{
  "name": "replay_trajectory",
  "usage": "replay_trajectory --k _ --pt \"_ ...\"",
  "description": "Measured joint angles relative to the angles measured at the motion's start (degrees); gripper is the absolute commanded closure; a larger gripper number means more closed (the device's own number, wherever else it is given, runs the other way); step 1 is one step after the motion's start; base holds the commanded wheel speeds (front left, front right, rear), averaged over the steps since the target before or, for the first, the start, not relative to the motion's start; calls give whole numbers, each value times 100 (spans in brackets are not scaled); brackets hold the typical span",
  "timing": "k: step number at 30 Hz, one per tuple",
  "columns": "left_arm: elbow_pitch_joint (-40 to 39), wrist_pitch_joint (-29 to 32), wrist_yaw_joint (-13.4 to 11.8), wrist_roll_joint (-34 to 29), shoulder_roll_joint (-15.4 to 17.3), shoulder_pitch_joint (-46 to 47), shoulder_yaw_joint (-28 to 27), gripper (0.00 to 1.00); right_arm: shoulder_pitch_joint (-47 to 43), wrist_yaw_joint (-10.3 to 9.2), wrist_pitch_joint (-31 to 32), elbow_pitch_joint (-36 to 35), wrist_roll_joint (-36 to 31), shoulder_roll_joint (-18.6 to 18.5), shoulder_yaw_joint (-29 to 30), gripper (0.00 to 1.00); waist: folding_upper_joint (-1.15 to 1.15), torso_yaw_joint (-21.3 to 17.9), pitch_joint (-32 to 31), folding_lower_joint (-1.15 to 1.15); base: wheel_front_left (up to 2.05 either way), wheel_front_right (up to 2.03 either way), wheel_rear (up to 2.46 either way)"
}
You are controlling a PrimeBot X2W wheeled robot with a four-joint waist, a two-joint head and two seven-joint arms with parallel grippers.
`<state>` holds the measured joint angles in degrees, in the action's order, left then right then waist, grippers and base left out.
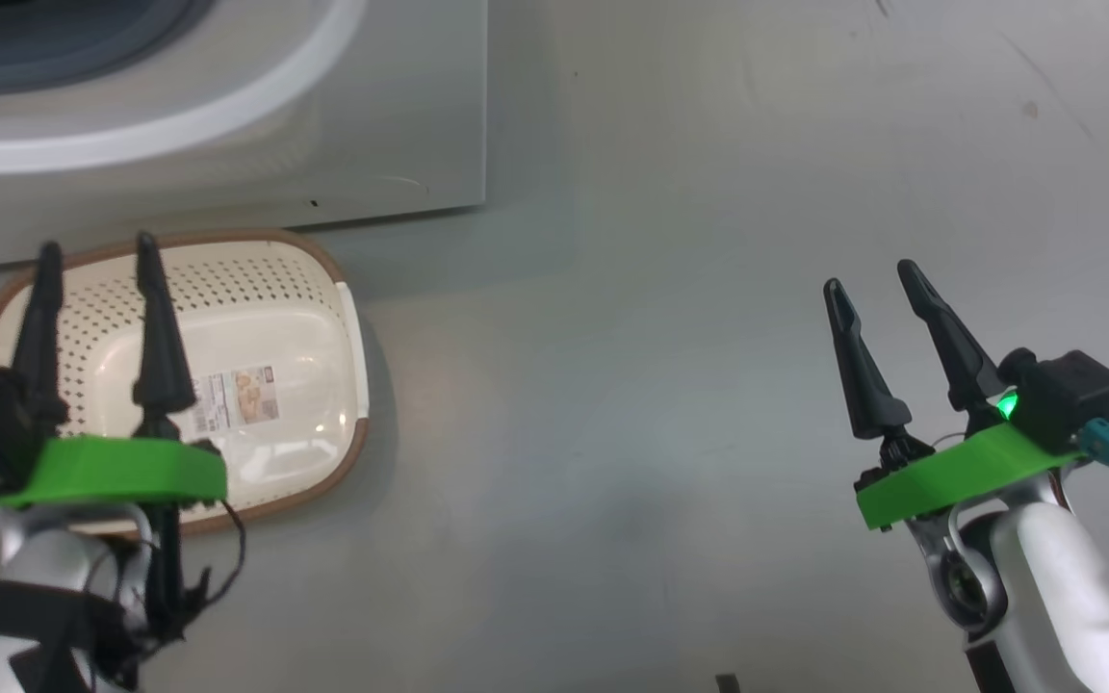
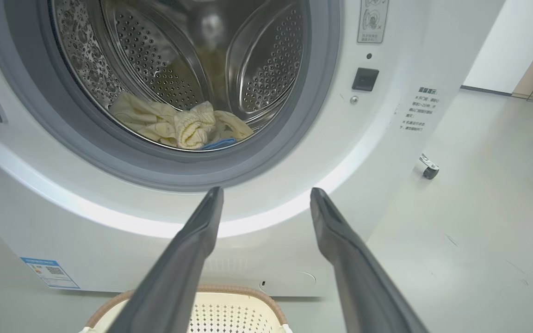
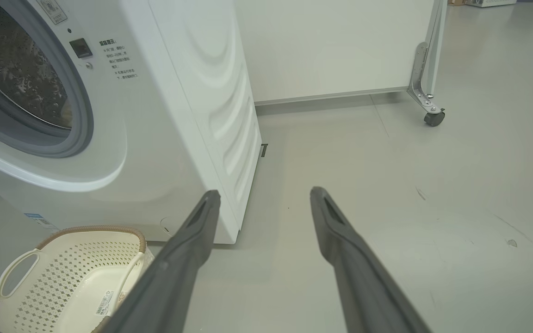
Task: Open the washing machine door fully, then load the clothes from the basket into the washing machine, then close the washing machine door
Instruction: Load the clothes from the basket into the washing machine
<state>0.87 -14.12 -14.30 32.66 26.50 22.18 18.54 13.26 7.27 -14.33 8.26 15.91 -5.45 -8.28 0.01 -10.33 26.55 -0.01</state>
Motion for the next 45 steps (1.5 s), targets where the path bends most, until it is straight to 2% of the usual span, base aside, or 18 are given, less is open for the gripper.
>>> replay_trajectory --k 9,19,32,45 --pt "-114 -24 0 -297 -567 -921 260 0 -407 0 264 -164 -138 -78 32 0 0 342 -718 0 0 0 0" --pt "-111 -24 0 -743 -837 -1661 285 0 -929 0 537 -430 -243 -77 199 0 0 629 -1423 0 0 0 0" --pt "33 -24 2 -955 -1051 -2244 397 0 -1734 0 909 -835 -463 47 526 0 0 1000 -2219 0 0 0 0" --pt "163 -24 5 -1091 -1099 -2311 392 0 -1957 0 1184 -1201 -631 153 578 0 0 1076 -2446 1 0 0 0"
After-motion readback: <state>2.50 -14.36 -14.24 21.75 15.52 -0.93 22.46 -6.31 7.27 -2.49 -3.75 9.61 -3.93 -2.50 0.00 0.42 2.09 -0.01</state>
